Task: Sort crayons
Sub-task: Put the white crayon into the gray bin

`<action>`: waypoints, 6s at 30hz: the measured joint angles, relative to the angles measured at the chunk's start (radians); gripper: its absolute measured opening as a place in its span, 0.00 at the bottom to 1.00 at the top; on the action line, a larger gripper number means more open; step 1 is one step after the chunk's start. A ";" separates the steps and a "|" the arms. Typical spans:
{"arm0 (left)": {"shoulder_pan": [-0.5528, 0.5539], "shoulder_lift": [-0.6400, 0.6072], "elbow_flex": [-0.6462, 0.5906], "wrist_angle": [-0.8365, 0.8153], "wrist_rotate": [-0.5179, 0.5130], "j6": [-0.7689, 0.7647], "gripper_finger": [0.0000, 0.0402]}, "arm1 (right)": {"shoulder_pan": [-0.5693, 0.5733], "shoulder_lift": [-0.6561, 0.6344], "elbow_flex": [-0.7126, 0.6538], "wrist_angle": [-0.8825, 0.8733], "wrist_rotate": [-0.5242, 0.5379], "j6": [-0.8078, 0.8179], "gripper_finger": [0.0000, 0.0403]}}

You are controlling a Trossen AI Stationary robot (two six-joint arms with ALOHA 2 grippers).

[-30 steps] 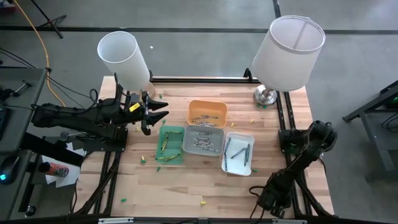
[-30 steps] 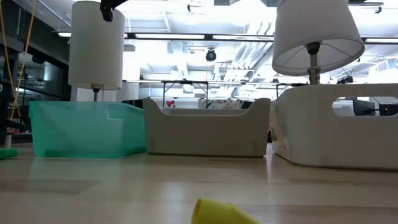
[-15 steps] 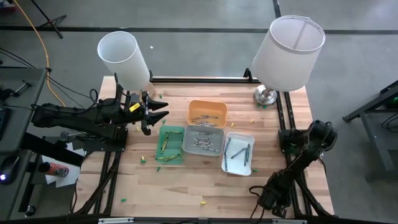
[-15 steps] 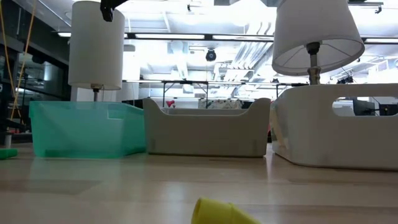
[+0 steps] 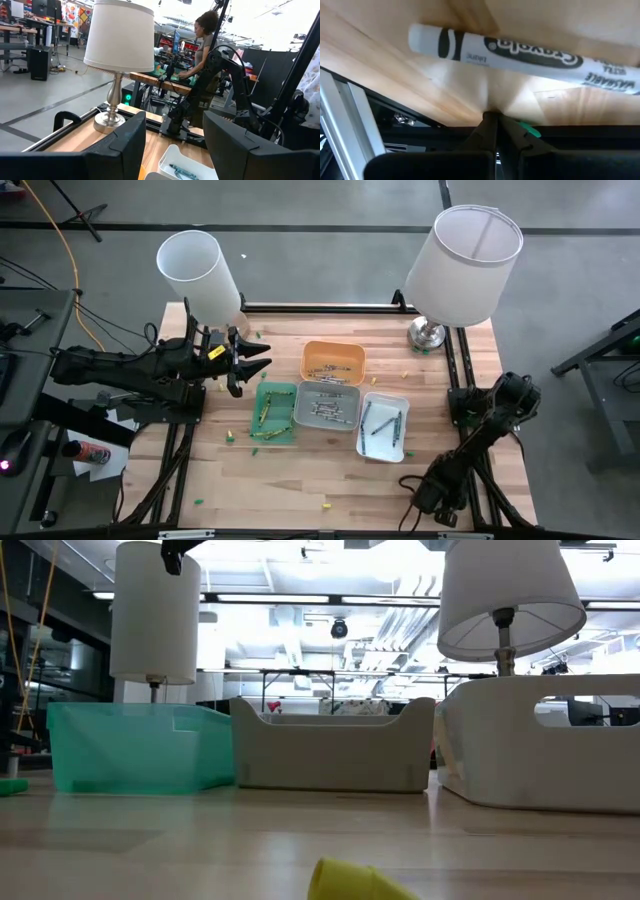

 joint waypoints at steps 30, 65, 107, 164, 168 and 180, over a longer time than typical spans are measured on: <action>0.000 0.000 0.000 0.000 0.000 0.001 0.46 | -0.151 -0.202 -0.003 -0.249 0.273 -0.062 0.00; 0.000 0.000 0.000 0.000 -0.033 -0.001 0.46 | -0.045 -0.455 -0.097 0.006 0.806 0.940 0.29; 0.000 0.000 0.000 0.000 -0.034 -0.001 0.46 | -0.154 -0.263 -0.085 -0.129 0.682 0.894 0.04; 0.000 0.000 0.000 0.004 -0.034 -0.125 0.46 | -0.684 -0.408 0.065 0.698 1.035 -0.824 0.00; 0.000 0.000 0.000 0.015 -0.034 -0.154 0.46 | -0.753 -0.381 0.116 0.825 0.991 -0.920 0.00; 0.000 0.000 0.000 0.015 -0.024 -0.158 0.46 | -0.837 -0.381 0.286 0.791 0.952 -1.081 0.00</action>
